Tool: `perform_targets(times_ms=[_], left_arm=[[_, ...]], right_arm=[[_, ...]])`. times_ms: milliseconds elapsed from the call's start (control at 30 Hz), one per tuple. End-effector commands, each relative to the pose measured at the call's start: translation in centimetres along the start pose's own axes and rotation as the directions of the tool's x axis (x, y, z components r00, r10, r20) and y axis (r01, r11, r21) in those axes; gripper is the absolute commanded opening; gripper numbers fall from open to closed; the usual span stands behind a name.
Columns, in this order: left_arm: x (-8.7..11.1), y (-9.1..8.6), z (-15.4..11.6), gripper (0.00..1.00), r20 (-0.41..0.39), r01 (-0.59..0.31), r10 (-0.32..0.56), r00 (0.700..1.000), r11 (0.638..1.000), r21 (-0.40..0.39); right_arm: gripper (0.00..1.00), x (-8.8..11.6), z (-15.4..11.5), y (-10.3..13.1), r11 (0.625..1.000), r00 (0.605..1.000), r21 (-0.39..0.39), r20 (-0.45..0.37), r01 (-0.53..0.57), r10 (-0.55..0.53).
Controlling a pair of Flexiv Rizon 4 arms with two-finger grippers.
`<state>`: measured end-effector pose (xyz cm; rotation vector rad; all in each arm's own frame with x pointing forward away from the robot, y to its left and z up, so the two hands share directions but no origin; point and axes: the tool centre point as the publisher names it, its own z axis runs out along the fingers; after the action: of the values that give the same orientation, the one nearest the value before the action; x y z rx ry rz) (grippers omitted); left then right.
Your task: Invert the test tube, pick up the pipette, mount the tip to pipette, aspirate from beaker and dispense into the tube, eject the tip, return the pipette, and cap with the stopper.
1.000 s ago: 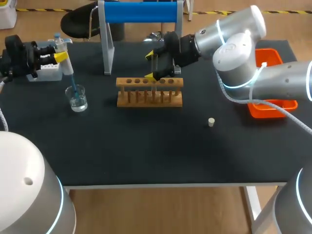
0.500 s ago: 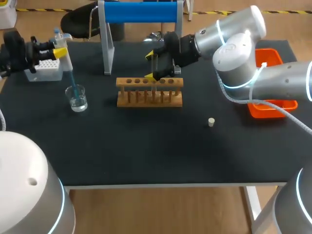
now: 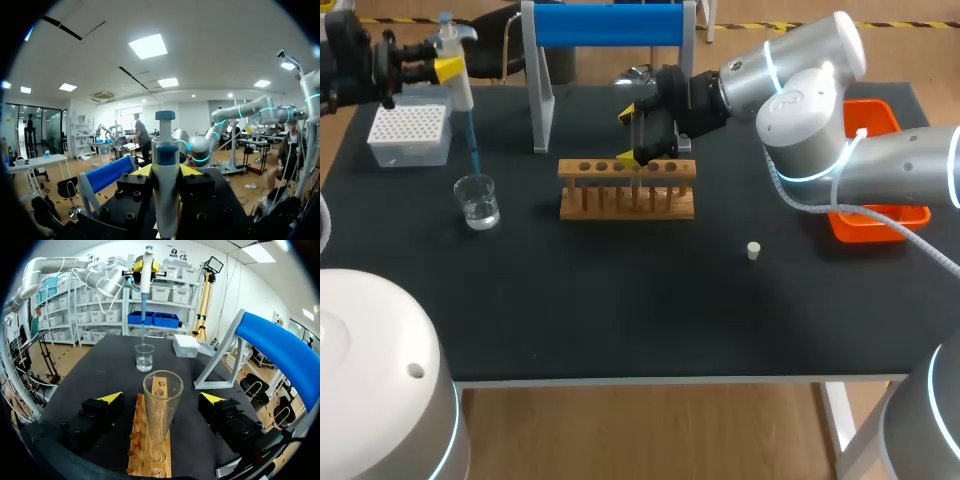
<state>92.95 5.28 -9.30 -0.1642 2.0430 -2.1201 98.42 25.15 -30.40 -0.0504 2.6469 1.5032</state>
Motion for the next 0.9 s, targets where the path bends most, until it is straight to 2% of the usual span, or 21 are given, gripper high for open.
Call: perform_targets(times_ms=[33,200,367,700,900], left_arm=[[0.9,-3.2,2.3,0.00,0.023,-0.007,0.008,1.000,0.997,-0.075],[1.4,-6.1,5.8,0.00,-0.022,-0.018,0.017,1.000,0.998,-0.060],[1.9,-7.7,9.7,0.00,-0.072,-0.013,0.009,0.997,0.999,-0.053],[3.2,-8.6,17.0,0.00,-0.195,0.000,-0.009,0.981,0.999,-0.042],[2.9,-8.7,19.8,0.00,-0.243,0.011,-0.016,0.970,1.000,-0.023]], right_arm=[[1.00,0.0,-0.1,0.0,1.000,1.000,0.003,-0.002,-0.001,0.001],[1.00,0.0,-0.1,0.0,1.000,1.000,0.003,-0.002,-0.001,0.001],[1.00,0.0,-0.1,0.0,1.000,1.000,0.003,-0.002,-0.001,0.001],[1.00,0.0,-0.1,0.0,1.000,1.000,0.003,-0.002,-0.001,0.001],[1.00,0.0,-0.1,0.0,1.000,1.000,0.003,-0.002,-0.001,0.001]])
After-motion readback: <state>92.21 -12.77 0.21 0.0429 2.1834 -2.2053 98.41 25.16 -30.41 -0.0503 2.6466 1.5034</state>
